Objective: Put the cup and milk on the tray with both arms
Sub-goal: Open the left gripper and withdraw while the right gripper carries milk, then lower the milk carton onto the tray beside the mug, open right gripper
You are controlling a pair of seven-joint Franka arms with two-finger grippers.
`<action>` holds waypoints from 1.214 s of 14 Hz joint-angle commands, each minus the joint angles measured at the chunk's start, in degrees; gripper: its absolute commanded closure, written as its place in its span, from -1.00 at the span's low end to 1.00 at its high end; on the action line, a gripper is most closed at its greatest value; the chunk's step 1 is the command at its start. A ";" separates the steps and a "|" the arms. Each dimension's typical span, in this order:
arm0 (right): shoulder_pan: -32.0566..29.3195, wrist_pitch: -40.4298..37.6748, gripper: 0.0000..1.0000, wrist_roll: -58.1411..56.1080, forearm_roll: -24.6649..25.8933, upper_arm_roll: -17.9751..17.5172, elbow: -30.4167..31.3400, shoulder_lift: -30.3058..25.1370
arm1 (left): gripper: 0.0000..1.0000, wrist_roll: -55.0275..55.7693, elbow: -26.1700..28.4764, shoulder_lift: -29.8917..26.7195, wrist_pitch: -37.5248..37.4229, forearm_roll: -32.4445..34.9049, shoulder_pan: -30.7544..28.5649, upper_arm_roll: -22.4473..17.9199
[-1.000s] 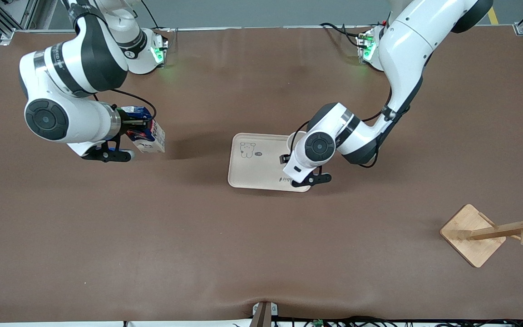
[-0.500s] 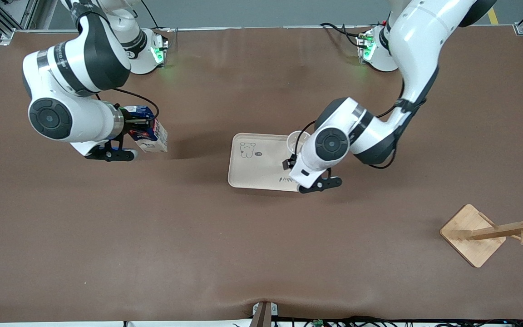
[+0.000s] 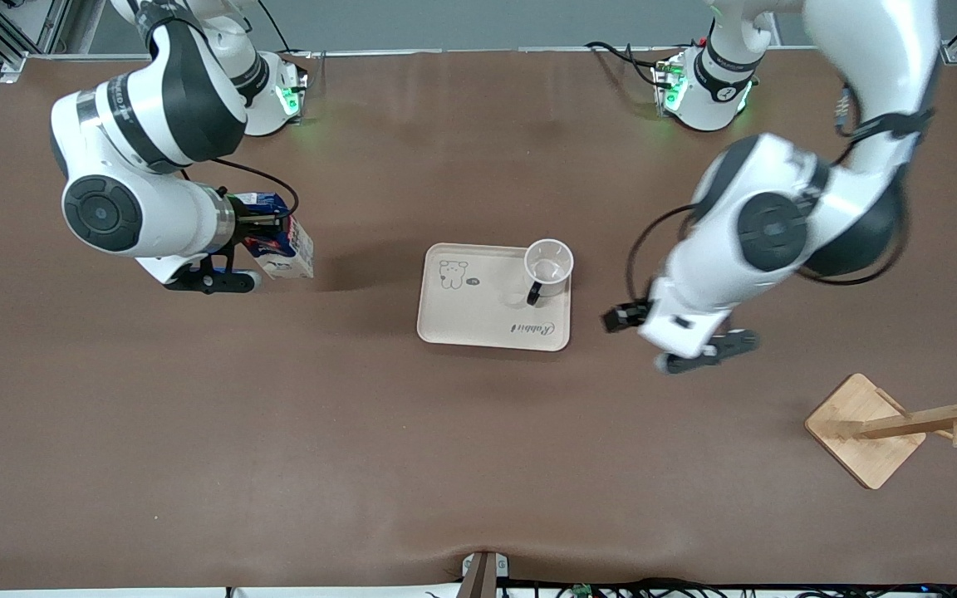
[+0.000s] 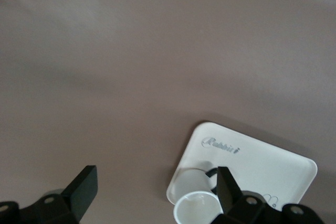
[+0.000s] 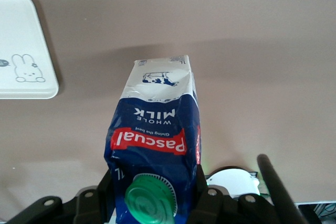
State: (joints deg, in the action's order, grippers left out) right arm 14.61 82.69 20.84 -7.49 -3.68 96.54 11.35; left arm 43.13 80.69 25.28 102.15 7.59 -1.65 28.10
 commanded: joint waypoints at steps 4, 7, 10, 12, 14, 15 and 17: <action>4.72 -0.60 0.97 9.12 -5.41 0.17 -6.62 4.55 | -1.00 -9.28 0.96 -7.52 -1.25 0.59 -9.23 0.11; 9.63 0.19 0.97 17.90 -8.50 0.17 -12.32 9.99 | -1.00 -13.49 0.87 -9.46 -2.91 0.59 -12.58 0.28; 15.17 9.38 0.95 20.91 -8.85 0.08 -13.84 14.30 | -1.00 -17.98 0.96 -12.88 -5.02 0.50 -14.43 0.11; 18.52 15.20 0.96 20.56 -8.59 0.17 -14.88 17.55 | -1.00 -21.05 1.22 -15.25 -6.69 0.41 -15.05 -0.33; 19.32 15.66 0.96 20.74 -8.76 0.08 -17.25 20.72 | -1.00 -23.34 1.66 -17.36 -8.79 -0.03 -14.17 -2.69; 20.28 15.75 0.96 21.17 -8.68 0.08 -18.05 21.95 | -1.00 -24.40 1.92 -18.33 -9.33 -0.29 -13.47 -3.40; 21.34 15.84 0.90 23.28 -8.68 0.17 -19.19 24.06 | -1.00 -25.11 4.55 -21.57 -9.42 -0.73 -9.71 -7.43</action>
State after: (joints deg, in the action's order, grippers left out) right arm 35.04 99.75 41.91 -15.21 -4.04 81.22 32.63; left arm 19.29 81.32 8.07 92.99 7.50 -14.67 24.37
